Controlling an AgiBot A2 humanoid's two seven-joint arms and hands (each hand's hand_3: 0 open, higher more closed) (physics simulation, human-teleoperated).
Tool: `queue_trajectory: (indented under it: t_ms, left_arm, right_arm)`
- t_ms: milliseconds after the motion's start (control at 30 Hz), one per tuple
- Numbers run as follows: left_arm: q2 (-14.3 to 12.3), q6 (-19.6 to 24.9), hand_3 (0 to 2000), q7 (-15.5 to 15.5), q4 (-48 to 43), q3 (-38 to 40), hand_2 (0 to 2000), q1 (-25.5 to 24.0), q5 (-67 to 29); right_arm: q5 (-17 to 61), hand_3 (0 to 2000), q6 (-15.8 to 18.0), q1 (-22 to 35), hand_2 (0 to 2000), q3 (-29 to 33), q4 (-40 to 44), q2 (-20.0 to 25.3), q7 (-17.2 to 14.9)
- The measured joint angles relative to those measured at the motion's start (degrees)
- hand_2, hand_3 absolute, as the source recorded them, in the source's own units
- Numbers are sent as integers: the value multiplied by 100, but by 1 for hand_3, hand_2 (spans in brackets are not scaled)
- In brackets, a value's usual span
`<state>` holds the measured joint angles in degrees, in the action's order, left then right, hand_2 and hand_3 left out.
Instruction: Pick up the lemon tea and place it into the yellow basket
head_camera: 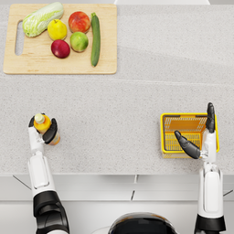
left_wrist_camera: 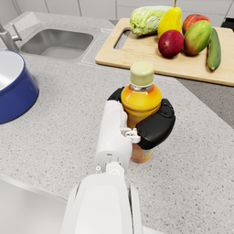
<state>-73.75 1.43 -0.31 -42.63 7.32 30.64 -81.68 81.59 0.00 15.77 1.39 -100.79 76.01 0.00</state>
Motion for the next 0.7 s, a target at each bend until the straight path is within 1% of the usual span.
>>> queue_trajectory:
  t_ms: [67,167,300,367,433,533,700]
  left_arm:
    - [-30,142,2000,6,-414,-62,2000,-162,4]
    - [-65,336,2000,58,-1561,-260,2000,-353,3]
    - [-118,490,2000,99,-3158,-698,2000,-347,3]
    - [-163,510,2000,95,-3795,-995,2000,-282,4]
    - [-238,504,2000,90,-4323,-1400,2000,-189,4]
    - [-424,497,2000,86,-4834,-2087,2000,-24,4]
    - [-737,446,2000,66,-5093,-2984,2000,155,5]
  right_arm:
    - [-1,0,0,30,0,-157,2,23,0]
    - [-1,0,0,158,0,-753,27,118,0]
    - [1,0,0,333,0,-1466,212,291,0]
    - [510,0,0,383,0,-1726,328,348,0]
    - [828,0,0,446,0,-2002,451,418,0]
    - [1041,0,0,581,0,-2339,634,557,0]
    - [1140,0,0,842,0,-2667,929,815,0]
